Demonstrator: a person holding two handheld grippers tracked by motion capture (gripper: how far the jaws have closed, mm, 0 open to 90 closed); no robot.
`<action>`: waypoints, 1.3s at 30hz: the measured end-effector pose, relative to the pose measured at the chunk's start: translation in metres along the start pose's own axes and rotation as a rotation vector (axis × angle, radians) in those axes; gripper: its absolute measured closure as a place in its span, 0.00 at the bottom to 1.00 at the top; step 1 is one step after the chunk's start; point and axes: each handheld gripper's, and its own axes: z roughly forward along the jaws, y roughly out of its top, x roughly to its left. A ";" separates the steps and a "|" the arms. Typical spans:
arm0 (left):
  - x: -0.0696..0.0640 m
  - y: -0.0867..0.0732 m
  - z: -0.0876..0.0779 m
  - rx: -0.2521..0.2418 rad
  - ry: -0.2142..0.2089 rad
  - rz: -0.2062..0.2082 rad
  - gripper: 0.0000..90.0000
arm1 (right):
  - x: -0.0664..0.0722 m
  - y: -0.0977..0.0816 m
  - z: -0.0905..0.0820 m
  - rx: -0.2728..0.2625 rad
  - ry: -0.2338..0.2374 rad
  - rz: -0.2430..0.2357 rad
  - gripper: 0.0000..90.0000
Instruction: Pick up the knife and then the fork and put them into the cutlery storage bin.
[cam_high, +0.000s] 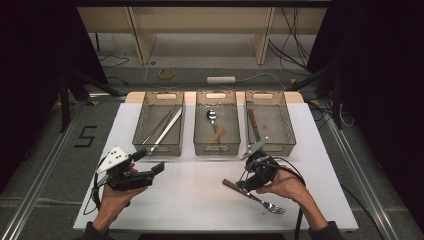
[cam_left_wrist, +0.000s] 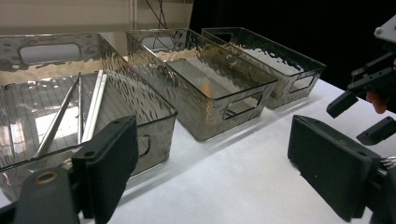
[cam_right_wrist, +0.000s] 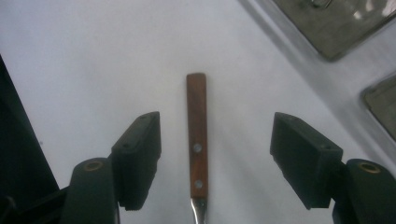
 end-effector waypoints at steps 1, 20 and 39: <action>0.000 0.000 0.000 0.000 -0.001 0.000 0.18 | 0.000 -0.001 0.001 0.010 0.001 -0.001 0.39; -0.001 0.000 0.001 0.001 -0.002 0.003 0.18 | 0.005 -0.012 0.022 0.145 -0.009 -0.019 0.50; -0.001 0.000 0.001 0.008 -0.002 0.009 0.18 | 0.004 -0.018 0.035 0.203 0.002 -0.023 0.66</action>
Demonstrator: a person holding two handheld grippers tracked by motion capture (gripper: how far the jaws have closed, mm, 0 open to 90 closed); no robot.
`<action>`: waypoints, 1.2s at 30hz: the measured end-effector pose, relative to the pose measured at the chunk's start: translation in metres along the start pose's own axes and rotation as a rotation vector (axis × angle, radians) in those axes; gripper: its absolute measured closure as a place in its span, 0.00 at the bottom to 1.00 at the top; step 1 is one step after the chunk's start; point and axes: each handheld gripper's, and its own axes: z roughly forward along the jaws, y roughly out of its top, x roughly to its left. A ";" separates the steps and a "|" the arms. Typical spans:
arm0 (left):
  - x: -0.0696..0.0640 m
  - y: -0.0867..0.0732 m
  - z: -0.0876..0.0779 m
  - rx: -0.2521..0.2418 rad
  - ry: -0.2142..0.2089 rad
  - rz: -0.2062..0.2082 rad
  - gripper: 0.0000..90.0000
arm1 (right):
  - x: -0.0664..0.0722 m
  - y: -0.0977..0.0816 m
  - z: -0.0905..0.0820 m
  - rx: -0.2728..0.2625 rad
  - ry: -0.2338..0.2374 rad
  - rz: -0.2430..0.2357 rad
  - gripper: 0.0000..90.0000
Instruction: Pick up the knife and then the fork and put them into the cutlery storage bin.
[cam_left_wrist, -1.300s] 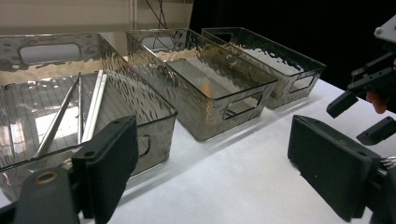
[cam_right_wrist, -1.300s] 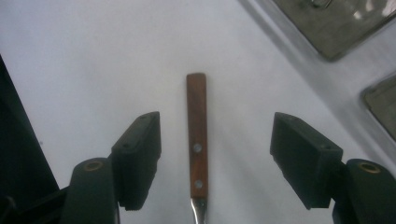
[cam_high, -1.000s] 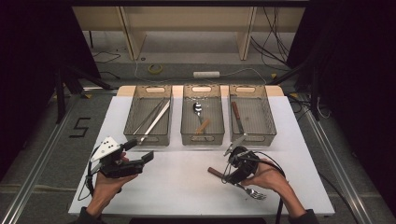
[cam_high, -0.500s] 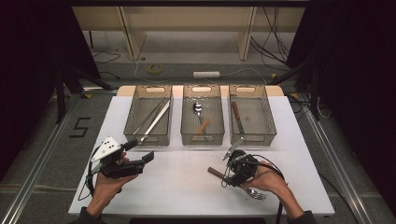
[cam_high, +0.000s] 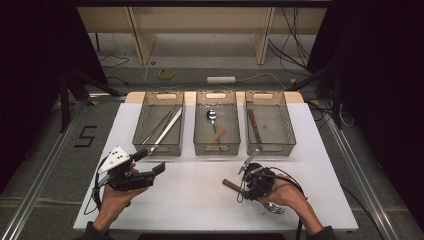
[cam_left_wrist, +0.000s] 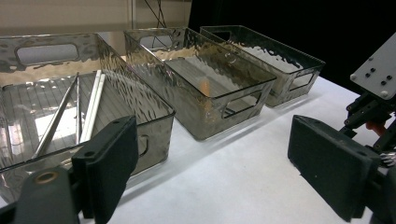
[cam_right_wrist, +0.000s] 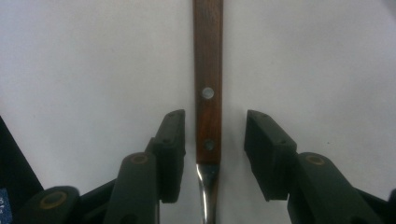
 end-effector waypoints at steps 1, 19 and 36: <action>0.000 0.000 0.000 0.000 0.000 0.001 0.18 | 0.000 0.000 0.001 0.002 -0.002 -0.003 0.67; 0.000 0.000 0.000 0.001 0.000 0.005 0.18 | 0.001 0.001 0.003 0.014 0.001 -0.025 0.76; -0.001 0.000 0.001 0.001 0.001 0.006 0.18 | 0.007 0.004 0.005 0.037 -0.043 -0.063 0.82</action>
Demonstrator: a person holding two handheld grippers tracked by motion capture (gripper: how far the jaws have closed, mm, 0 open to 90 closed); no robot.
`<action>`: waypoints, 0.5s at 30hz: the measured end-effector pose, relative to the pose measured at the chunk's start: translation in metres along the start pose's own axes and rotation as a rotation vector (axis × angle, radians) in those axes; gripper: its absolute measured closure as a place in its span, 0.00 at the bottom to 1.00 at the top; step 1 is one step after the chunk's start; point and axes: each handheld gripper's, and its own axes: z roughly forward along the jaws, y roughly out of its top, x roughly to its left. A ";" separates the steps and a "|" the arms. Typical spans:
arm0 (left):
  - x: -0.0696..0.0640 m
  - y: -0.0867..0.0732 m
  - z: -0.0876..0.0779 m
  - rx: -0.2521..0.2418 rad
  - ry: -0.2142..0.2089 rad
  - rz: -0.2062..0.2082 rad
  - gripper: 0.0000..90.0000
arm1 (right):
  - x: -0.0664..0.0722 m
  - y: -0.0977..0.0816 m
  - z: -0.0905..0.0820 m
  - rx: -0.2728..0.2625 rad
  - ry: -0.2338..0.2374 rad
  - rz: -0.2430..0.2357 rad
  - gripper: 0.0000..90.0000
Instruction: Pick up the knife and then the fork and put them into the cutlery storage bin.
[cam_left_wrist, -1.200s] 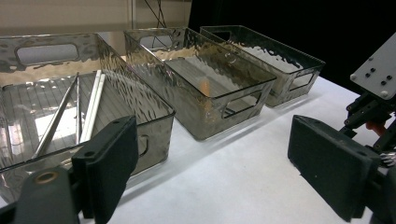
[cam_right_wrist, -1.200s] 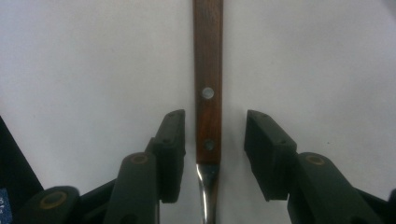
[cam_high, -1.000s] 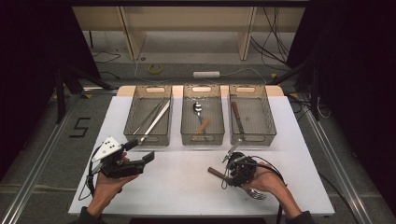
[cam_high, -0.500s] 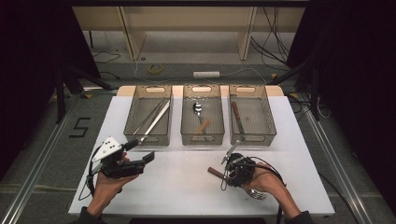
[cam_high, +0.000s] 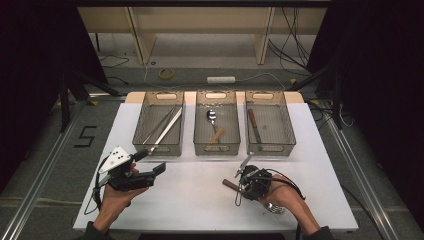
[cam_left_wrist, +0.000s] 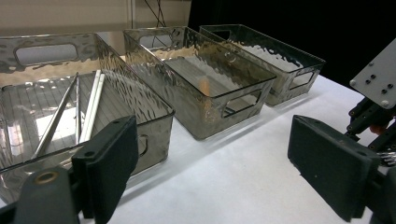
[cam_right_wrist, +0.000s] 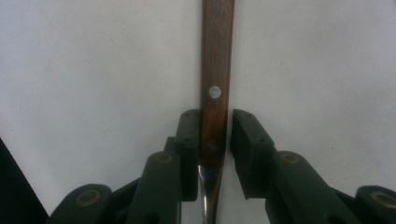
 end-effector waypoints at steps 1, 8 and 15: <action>0.000 0.000 0.000 0.000 0.000 0.000 0.18 | 0.000 0.000 0.000 0.001 -0.001 -0.001 0.82; 0.001 0.000 0.000 0.001 -0.001 -0.001 0.18 | 0.000 0.001 0.000 0.008 0.007 -0.004 0.84; -0.001 0.000 0.001 0.003 -0.001 0.005 0.18 | 0.000 0.003 0.000 0.020 0.005 0.001 0.85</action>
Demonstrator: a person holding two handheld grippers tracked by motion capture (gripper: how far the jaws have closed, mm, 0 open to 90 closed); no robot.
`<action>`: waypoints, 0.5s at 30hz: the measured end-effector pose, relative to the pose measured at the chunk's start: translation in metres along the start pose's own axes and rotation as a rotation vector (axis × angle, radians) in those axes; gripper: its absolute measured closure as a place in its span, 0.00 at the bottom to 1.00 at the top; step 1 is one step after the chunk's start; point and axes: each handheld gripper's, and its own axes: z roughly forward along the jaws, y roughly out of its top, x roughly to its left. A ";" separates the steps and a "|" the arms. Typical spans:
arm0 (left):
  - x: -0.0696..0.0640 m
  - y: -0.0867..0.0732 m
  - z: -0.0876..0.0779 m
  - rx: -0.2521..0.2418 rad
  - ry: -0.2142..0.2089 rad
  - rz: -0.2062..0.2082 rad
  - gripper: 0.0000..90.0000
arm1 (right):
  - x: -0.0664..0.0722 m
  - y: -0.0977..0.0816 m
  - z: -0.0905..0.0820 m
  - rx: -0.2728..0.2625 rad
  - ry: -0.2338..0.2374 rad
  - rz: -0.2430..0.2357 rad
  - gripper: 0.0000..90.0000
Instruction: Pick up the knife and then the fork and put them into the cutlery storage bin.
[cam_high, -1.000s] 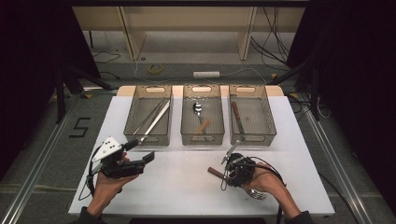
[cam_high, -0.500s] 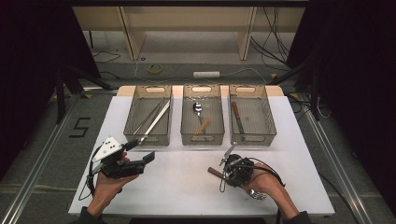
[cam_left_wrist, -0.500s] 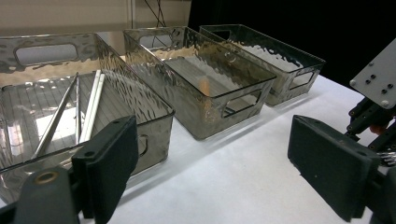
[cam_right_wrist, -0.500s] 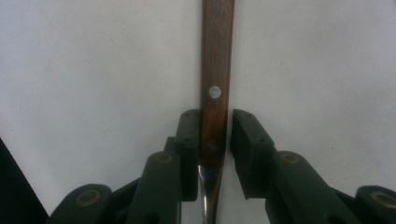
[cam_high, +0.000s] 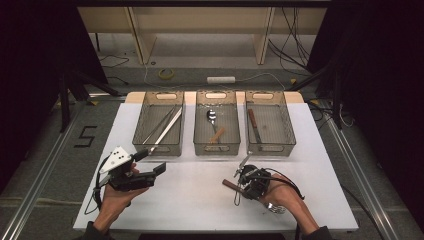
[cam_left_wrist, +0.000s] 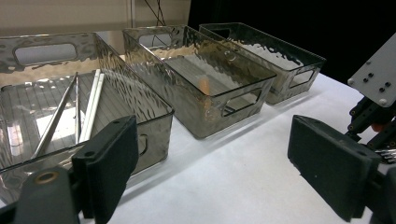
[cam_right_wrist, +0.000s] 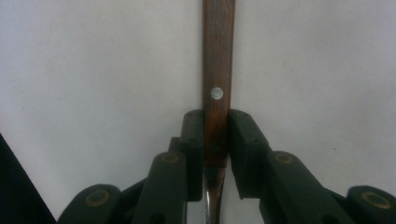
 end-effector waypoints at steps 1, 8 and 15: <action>0.000 0.000 0.000 -0.001 -0.001 0.000 0.18 | 0.000 0.000 0.000 0.003 -0.003 -0.008 0.86; 0.000 0.000 0.000 -0.002 0.000 -0.001 0.18 | 0.000 0.000 -0.002 -0.004 0.006 -0.024 0.86; 0.000 0.000 0.000 -0.001 0.000 -0.001 0.18 | -0.004 -0.003 -0.009 -0.035 0.015 -0.013 0.86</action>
